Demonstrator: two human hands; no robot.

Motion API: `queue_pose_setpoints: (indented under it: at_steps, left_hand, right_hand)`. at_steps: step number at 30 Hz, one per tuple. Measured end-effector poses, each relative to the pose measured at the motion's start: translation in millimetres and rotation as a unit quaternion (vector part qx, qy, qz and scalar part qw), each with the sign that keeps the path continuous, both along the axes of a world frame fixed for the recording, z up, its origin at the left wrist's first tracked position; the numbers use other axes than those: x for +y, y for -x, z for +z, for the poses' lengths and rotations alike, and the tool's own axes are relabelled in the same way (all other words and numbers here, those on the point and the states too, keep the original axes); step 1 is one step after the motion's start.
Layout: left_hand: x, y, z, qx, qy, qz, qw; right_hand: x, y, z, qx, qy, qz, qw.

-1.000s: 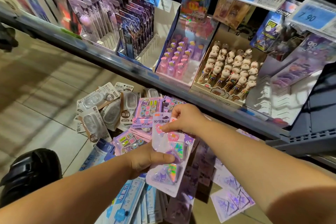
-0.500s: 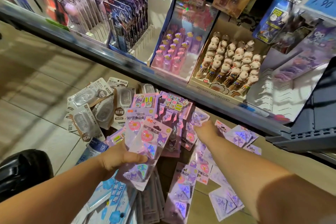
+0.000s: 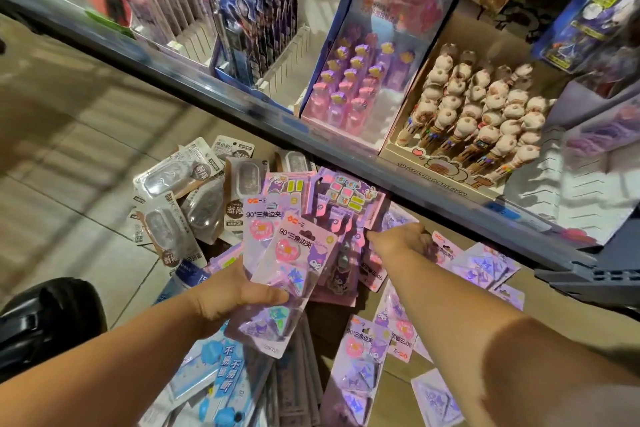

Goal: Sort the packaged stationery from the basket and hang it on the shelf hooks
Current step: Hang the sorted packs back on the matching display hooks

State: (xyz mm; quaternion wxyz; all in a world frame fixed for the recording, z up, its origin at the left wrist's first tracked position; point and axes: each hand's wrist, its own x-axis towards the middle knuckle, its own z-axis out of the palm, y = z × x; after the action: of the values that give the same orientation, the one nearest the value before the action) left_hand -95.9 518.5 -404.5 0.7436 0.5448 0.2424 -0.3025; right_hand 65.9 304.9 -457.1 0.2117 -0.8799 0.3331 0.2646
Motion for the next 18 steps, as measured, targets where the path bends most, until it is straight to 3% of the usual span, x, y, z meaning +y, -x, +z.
queue_pose_setpoints:
  at_steps: [7,11,18]
  left_hand:
    - [7.1,-8.9,2.8,-0.01,0.008,-0.007,1.0]
    - [9.3,-19.3,10.3,-0.011,0.002,-0.044,0.999]
    - [0.4,-55.0,49.4,-0.046,-0.009,-0.077,0.996]
  right_hand:
    - [-15.3,-5.8,8.6,0.014,-0.017,-0.016,1.0]
    - [-35.1,3.9,7.4,0.078,-0.107,-0.026,0.991]
    - [-77.7,-6.5,69.1,0.227,-0.15,0.145,0.951]
